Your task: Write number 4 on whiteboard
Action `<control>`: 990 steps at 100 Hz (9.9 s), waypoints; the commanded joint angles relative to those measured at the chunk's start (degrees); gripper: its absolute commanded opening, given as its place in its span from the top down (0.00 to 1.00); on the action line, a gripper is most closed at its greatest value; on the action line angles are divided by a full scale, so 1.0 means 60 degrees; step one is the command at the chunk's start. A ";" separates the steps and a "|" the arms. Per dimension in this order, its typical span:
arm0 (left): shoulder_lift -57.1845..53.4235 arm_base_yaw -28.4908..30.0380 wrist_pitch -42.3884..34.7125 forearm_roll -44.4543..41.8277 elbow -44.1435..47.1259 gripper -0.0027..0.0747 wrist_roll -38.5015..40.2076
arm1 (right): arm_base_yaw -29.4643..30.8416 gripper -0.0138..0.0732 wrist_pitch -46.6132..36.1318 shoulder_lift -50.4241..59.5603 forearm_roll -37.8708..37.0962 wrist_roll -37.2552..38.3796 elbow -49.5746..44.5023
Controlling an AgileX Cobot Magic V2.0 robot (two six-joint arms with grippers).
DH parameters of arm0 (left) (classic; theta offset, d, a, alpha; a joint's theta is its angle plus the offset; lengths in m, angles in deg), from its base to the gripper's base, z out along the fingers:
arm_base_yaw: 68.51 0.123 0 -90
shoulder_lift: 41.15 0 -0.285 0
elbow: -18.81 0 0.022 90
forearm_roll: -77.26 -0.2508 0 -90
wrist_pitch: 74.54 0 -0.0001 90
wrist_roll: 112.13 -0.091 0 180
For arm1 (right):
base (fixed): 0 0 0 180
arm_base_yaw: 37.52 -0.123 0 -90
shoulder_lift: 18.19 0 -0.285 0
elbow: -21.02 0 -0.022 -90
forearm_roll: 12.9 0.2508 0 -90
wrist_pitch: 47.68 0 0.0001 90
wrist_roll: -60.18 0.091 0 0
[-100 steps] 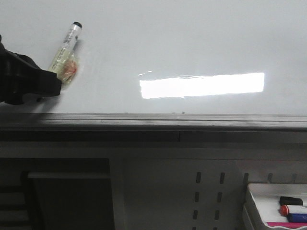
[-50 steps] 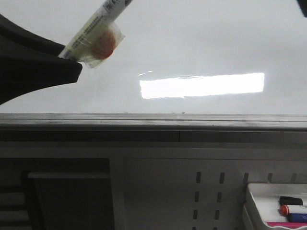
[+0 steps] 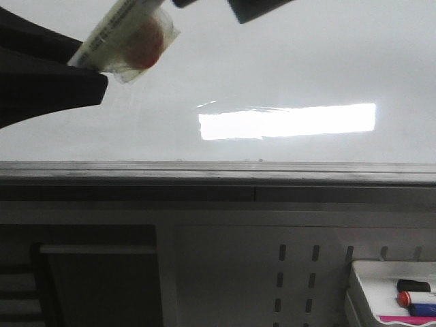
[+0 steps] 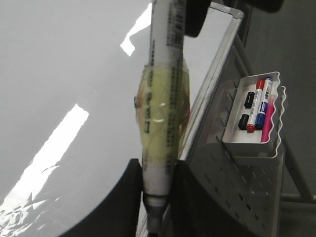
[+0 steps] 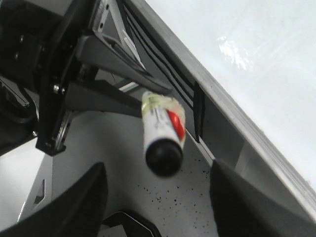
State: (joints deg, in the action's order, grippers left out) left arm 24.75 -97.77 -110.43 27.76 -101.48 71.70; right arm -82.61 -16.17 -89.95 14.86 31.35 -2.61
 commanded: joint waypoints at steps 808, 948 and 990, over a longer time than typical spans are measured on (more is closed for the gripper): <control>-0.8729 0.2496 0.6309 0.8119 0.1299 0.99 -0.0975 | 0.1299 0.92 -0.3901 0.9146 -0.0784 0.0127 -0.5162; -0.9973 0.5461 0.8467 0.7966 0.3263 0.99 -0.0975 | 0.1299 0.92 -0.3883 0.9146 -0.0784 0.0127 -0.5162; -0.9973 0.5461 0.8467 0.7966 0.3263 0.99 -0.0975 | 0.3084 0.92 -0.4194 0.9146 -0.4514 0.2879 -0.5356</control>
State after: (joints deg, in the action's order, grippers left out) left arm -33.73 -65.14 -55.58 75.51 -83.74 65.23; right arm -68.14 -35.76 -34.53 -8.76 43.19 -35.31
